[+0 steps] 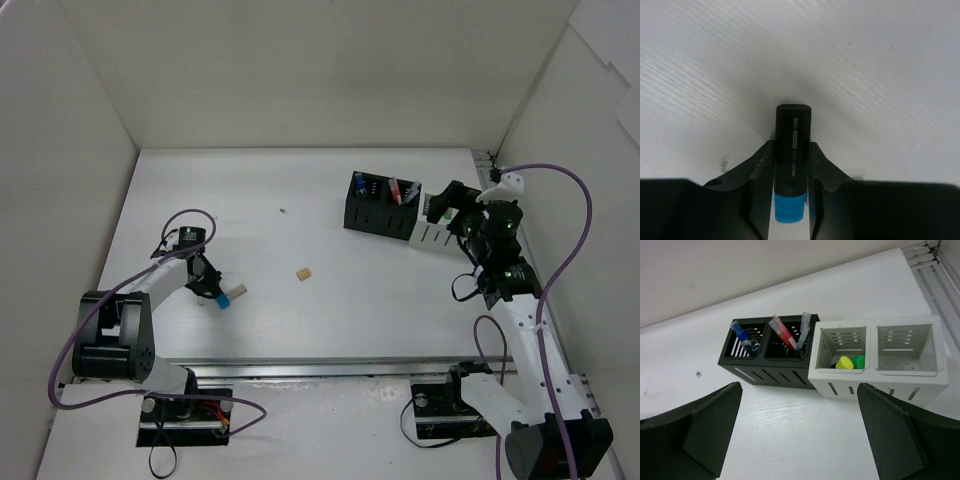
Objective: Sort the stationery into containers
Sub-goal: Pick up the pen from the center of the board.
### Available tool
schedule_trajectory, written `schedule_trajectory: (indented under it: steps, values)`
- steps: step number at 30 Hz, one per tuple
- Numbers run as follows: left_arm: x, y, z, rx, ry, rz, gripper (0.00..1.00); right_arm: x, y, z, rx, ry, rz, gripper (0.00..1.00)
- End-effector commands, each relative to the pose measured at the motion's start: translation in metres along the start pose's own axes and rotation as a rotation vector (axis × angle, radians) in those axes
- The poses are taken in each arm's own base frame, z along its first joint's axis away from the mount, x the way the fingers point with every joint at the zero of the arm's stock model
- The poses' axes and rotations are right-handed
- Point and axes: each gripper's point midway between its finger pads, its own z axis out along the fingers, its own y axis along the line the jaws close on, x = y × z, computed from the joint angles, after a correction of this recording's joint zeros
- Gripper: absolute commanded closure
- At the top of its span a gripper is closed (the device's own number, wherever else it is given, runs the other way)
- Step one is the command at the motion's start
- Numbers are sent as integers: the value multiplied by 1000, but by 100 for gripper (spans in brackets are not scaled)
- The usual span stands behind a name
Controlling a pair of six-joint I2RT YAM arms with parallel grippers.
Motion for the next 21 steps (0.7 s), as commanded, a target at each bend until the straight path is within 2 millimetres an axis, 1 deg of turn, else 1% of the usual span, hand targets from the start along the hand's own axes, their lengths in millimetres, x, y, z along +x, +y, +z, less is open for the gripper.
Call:
schedule_trajectory:
  steps: [1, 3, 5, 6, 7, 8, 9, 10, 11, 12, 13, 14, 15, 16, 17, 18, 19, 20, 21]
  values:
    - [-11, -13, -8, 41, -34, -36, 90, 6, 22, -9, -127, 21, 3, 2]
    - [-17, -17, -13, 55, -50, -37, 99, 15, 35, -14, -209, 55, -16, 2]
    - [-26, -23, -23, 73, -85, -38, 100, 25, 44, -16, -265, 85, -31, 2]
    - [-31, -26, -31, 87, -105, -45, 100, 31, 53, -19, -322, 107, -42, 2]
    - [-32, -30, -36, 101, -116, -38, 100, 38, 62, -21, -361, 123, -53, 2]
    - [-37, -37, -44, 123, -139, -34, 100, 41, 70, -21, -404, 129, -70, 2]
    - [-43, -40, -55, 146, -167, -40, 100, 47, 82, -26, -485, 157, -73, 2]
    - [-44, -46, -62, 170, -176, -37, 100, 48, 93, -29, -542, 156, -80, 2]
    - [-46, -57, -74, 207, -192, -20, 100, 55, 101, -29, -591, 179, -80, 2]
    - [-49, -66, -89, 253, -222, -11, 100, 59, 114, -35, -672, 199, -81, 2]
    - [-52, -75, -101, 287, -245, -1, 100, 64, 128, -37, -734, 202, -86, 2]
    - [-51, -83, -111, 320, -259, 13, 100, 67, 136, -40, -774, 209, -91, 2]
    - [-46, -96, -127, 374, -272, 40, 100, 74, 151, -48, -838, 226, -103, 2]
    - [-48, -105, -138, 403, -294, 36, 100, 74, 160, -49, -870, 211, -115, 2]
    - [-46, -110, -147, 423, -304, 33, 100, 82, 167, -47, -890, 229, -119, 2]
    - [-40, -120, -161, 467, -315, 44, 100, 88, 174, -47, -909, 238, -122, 2]
    - [-41, -125, -168, 484, -332, 16, 100, 91, 192, -54, -966, 225, -125, 2]
    - [-40, -128, -175, 502, -342, -1, 100, 102, 200, -50, -979, 248, -123, 2]
    - [-40, -134, -188, 545, -360, -24, 100, 108, 208, -49, -998, 253, -126, 2]
